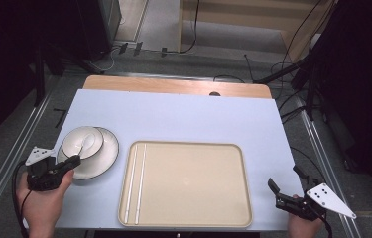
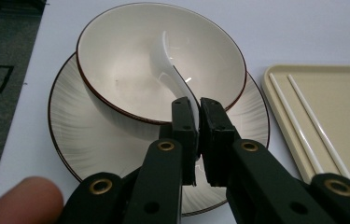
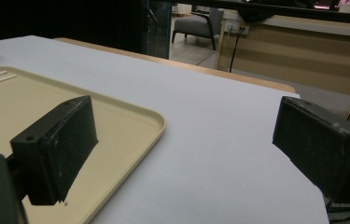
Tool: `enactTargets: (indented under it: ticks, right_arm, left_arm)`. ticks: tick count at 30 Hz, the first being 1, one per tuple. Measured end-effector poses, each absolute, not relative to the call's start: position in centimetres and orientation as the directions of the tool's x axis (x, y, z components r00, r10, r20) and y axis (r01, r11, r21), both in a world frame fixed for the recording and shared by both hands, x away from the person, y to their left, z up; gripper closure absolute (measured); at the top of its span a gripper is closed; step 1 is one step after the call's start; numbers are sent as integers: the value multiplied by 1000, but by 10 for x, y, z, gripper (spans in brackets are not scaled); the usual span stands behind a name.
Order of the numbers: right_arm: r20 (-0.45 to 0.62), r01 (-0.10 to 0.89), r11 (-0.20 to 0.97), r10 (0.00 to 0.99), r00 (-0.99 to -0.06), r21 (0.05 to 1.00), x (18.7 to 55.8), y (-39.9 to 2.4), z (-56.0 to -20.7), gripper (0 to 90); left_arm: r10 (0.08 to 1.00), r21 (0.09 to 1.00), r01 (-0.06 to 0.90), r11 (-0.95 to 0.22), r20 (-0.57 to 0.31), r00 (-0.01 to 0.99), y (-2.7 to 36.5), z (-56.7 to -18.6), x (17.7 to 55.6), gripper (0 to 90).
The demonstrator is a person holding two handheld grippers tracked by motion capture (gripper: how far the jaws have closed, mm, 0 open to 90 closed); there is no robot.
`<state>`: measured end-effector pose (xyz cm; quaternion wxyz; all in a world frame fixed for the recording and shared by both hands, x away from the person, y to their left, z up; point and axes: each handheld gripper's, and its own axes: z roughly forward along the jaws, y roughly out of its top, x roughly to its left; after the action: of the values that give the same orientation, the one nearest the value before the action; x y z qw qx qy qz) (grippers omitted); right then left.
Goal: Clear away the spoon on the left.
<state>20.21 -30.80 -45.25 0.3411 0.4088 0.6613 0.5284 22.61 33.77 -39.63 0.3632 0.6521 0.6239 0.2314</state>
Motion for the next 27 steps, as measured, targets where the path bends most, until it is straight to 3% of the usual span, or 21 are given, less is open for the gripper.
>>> enactTargets:
  ticks: [17,27]
  right_arm:
    - [-25,175,111,903,-429,978,202,-309,-452,64]
    - [-22,175,106,904,-426,979,201,-309,-451,64]
  left_arm:
    - [973,844,533,57,-167,160,333,-370,211,862]
    - [954,875,482,37,-175,245,314,-359,210,862]
